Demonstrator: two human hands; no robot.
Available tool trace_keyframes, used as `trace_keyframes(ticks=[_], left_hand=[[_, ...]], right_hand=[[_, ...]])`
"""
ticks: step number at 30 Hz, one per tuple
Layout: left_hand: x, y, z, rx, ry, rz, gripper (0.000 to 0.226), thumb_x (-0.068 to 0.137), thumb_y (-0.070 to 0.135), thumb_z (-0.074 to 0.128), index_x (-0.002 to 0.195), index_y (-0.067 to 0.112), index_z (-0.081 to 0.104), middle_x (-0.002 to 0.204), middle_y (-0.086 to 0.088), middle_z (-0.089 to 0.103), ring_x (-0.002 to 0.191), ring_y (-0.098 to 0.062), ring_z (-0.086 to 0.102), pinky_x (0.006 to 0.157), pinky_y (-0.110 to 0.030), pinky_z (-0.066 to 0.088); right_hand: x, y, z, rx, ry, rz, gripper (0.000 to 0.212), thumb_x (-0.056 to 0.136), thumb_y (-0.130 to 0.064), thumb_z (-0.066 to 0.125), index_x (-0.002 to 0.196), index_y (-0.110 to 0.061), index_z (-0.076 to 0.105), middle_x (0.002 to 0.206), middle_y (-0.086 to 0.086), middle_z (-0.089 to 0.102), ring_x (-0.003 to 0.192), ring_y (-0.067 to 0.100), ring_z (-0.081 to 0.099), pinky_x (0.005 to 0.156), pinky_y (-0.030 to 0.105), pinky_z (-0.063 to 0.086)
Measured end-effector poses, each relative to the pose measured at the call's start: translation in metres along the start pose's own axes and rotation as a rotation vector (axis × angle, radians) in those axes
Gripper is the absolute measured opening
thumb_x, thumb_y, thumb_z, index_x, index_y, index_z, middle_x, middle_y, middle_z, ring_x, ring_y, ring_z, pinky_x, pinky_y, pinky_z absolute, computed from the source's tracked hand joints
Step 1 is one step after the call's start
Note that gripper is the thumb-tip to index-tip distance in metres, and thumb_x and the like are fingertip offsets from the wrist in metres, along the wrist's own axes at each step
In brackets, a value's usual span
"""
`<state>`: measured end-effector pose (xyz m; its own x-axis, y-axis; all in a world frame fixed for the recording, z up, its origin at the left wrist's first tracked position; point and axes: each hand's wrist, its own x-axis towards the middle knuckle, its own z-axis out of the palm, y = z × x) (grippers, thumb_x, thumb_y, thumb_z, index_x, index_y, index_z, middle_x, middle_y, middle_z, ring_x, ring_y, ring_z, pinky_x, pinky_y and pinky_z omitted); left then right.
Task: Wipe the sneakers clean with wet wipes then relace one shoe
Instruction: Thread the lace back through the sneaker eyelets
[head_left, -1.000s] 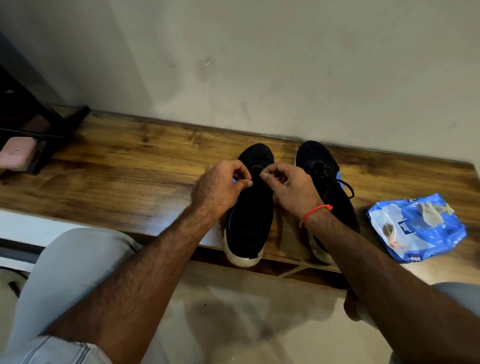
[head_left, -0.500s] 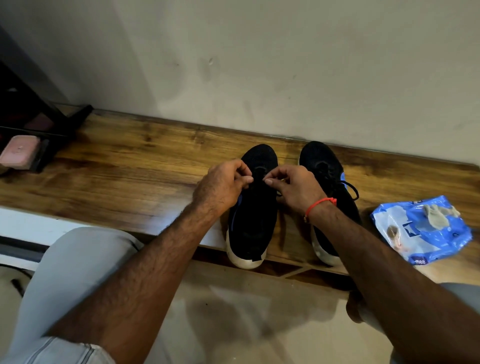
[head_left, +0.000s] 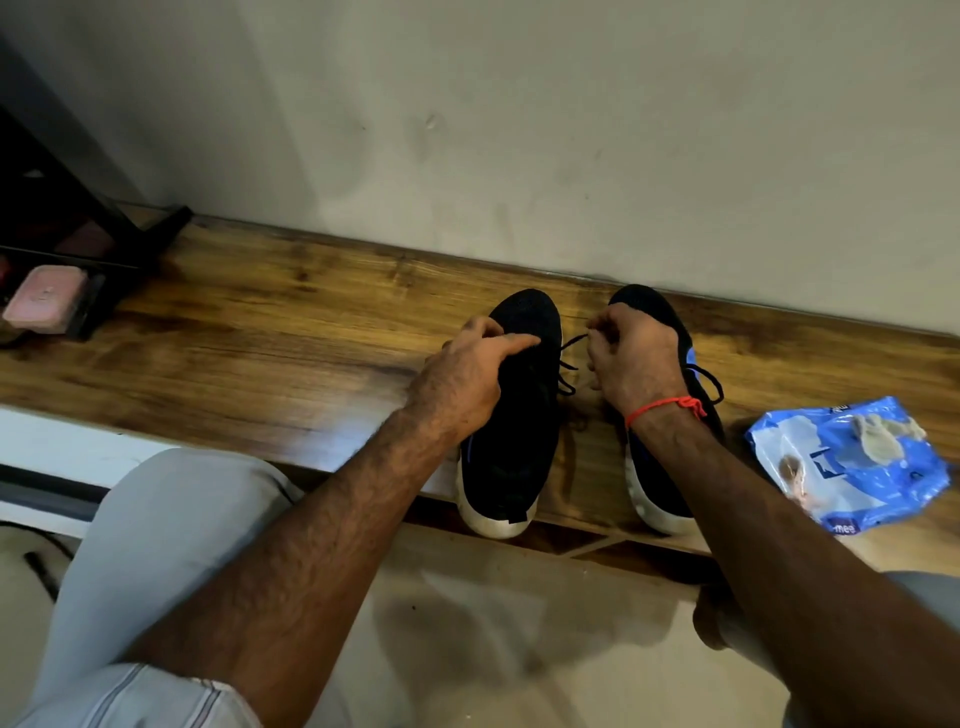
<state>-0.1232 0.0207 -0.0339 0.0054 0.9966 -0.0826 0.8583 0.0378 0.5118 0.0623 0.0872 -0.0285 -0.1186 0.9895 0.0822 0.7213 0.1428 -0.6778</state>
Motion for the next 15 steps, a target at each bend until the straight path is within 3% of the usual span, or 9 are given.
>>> trace_keyframes(ticks=[2, 4, 9, 15], left_hand=[[0.001, -0.001, 0.002, 0.048, -0.020, 0.005, 0.059, 0.098, 0.007, 0.058, 0.140, 0.047, 0.053, 0.143, 0.006, 0.041, 0.124, -0.019, 0.050, 0.096, -0.041, 0.054], [0.001, -0.002, 0.002, 0.079, -0.027, 0.017, 0.054, 0.099, 0.012, 0.059, 0.139, 0.047, 0.054, 0.142, 0.006, 0.043, 0.124, -0.019, 0.051, 0.094, -0.042, 0.054], [-0.001, 0.002, -0.005, 0.136, -0.011, 0.035, 0.042, 0.101, 0.024, 0.059, 0.140, 0.039, 0.055, 0.142, 0.005, 0.046, 0.122, -0.022, 0.055, 0.095, -0.048, 0.052], [-0.006, 0.009, -0.016, 0.122, 0.042, -0.012, 0.021, 0.101, 0.034, 0.057, 0.120, 0.035, 0.064, 0.132, 0.007, 0.052, 0.113, -0.019, 0.059, 0.091, -0.046, 0.052]], right_hand=[[-0.002, -0.003, -0.002, -0.123, -0.070, -0.062, 0.031, 0.091, -0.009, 0.062, 0.122, -0.011, 0.064, 0.120, 0.013, 0.061, 0.108, 0.027, 0.060, 0.096, 0.029, 0.047], [-0.007, -0.009, -0.004, -0.152, -0.137, -0.109, 0.037, 0.092, -0.014, 0.064, 0.129, -0.014, 0.060, 0.131, 0.011, 0.052, 0.115, 0.025, 0.054, 0.101, 0.029, 0.042], [-0.021, -0.022, -0.007, -0.145, -0.282, -0.250, 0.012, 0.093, -0.031, 0.064, 0.097, -0.021, 0.068, 0.100, -0.003, 0.064, 0.088, 0.011, 0.057, 0.084, 0.030, 0.052], [-0.028, -0.022, -0.007, -0.102, -0.350, -0.227, 0.016, 0.091, -0.041, 0.066, 0.097, -0.026, 0.067, 0.096, -0.008, 0.066, 0.083, 0.008, 0.060, 0.076, 0.030, 0.055]])
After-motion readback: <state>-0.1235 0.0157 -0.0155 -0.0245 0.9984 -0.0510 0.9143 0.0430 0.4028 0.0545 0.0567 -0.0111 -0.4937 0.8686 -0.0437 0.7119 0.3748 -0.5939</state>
